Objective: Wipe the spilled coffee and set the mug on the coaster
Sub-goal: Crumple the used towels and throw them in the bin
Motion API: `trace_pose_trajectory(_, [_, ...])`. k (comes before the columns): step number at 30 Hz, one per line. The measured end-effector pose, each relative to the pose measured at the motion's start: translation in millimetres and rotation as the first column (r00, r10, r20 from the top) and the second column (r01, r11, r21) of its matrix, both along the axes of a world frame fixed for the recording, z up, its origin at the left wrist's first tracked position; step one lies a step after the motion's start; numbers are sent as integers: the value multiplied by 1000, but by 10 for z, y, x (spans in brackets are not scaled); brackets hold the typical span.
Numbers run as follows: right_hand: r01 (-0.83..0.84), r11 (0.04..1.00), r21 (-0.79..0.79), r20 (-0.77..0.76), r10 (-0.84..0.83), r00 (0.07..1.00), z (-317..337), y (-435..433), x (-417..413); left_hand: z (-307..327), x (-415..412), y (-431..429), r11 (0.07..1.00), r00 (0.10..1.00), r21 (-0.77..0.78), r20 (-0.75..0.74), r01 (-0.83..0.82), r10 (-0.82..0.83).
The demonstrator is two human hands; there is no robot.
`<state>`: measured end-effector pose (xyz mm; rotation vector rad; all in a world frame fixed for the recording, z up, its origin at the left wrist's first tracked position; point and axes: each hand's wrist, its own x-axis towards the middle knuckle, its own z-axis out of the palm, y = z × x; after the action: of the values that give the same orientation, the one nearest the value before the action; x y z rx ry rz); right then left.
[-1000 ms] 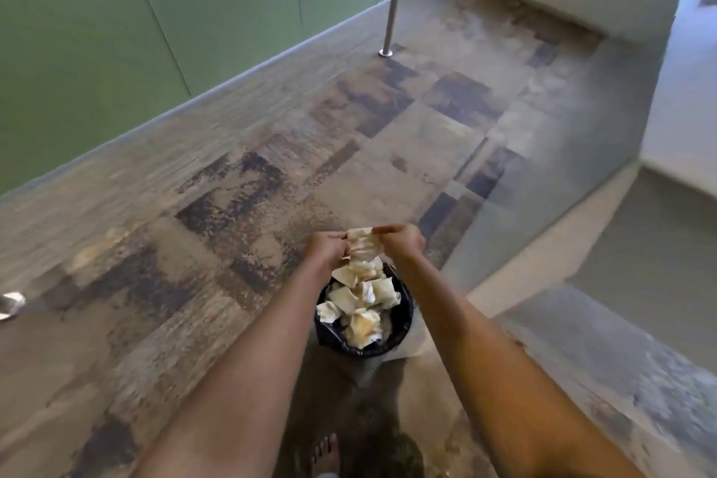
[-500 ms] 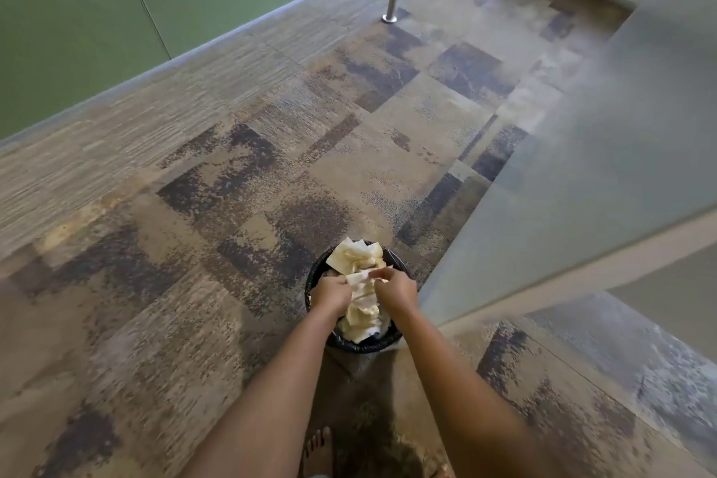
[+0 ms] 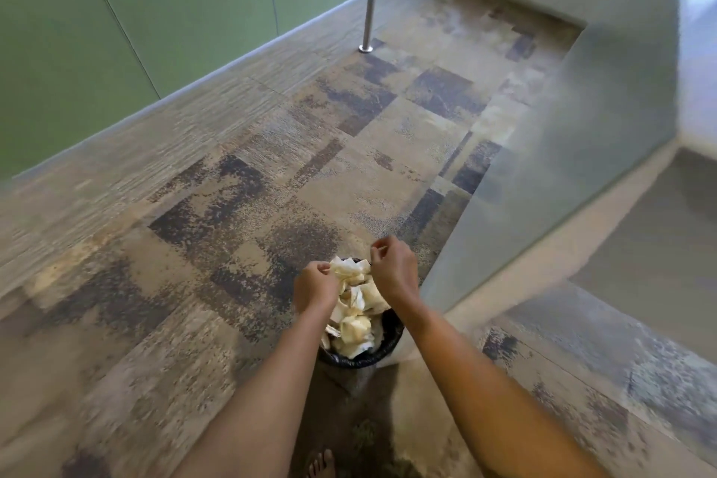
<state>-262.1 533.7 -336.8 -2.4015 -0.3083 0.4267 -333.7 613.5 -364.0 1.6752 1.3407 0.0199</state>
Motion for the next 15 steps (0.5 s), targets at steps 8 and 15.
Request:
trace_pose_trajectory(8, [-38,986,164,193,6,981,1279,156,340,1203,453,39,983,974,166,198,78,-110])
trace_pose_trajectory(15, [53,972,229,304,-123,945,2630,-113,834,2509,1021,-108,932,905,341,346,123,-246])
